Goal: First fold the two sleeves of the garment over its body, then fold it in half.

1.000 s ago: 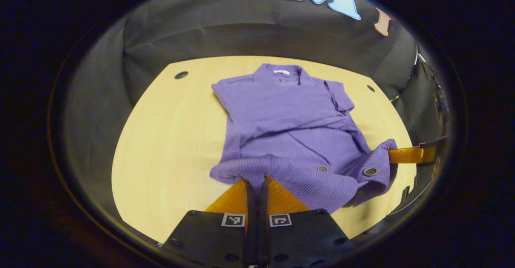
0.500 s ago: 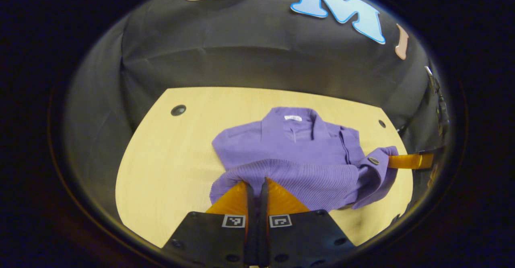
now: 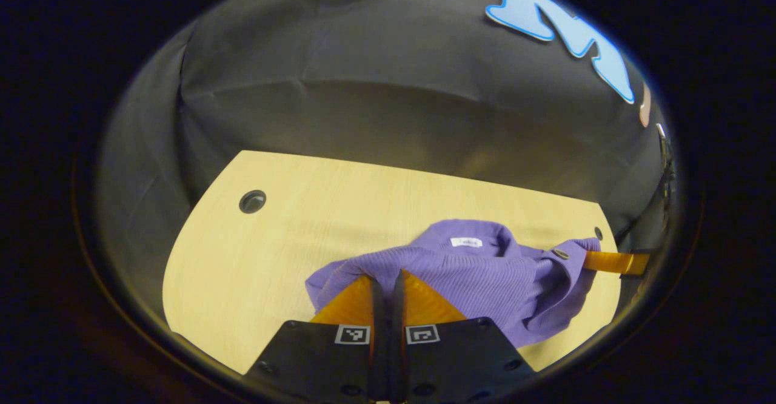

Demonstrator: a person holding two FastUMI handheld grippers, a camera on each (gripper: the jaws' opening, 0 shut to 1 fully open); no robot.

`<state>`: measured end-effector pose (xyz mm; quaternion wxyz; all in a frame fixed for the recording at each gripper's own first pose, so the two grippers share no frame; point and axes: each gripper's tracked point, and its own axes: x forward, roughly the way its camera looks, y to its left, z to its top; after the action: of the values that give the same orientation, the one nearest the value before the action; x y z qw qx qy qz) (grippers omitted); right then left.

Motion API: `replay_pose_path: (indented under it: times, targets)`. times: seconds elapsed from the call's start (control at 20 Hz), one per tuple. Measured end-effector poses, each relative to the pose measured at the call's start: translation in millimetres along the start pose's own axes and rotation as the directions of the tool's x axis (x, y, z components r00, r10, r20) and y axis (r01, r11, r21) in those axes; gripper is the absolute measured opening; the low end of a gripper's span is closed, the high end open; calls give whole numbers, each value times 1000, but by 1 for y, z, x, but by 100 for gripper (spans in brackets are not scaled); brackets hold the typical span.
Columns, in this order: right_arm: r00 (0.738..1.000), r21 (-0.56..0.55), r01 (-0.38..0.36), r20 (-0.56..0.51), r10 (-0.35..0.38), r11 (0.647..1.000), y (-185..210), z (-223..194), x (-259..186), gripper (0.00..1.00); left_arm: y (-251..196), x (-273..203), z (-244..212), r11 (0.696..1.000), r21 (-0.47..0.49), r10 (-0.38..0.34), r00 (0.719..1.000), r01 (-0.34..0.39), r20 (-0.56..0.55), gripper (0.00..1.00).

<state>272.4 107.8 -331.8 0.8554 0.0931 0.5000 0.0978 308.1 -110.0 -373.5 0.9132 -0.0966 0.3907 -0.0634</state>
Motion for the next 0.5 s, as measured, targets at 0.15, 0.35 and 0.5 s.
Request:
replay_pose_path:
  times: [0.15, 0.35, 0.5]
  targets:
    - [1000, 22, 12, -15, -12, 1000, 0, 5, 33, 2, 6, 35, -1, 1000, 16, 25, 999, -25, -27, 7]
    - [998, 46, 31, -48, -29, 998, -5, -4, 63, 2, 13, 63, -21, 998, 18, 54, 996, -53, -75, 7]
    - [997, 53, 37, -70, -33, 998, -8, -12, 78, 1, 13, 73, -32, 998, 19, 69, 993, -68, -94, 7]
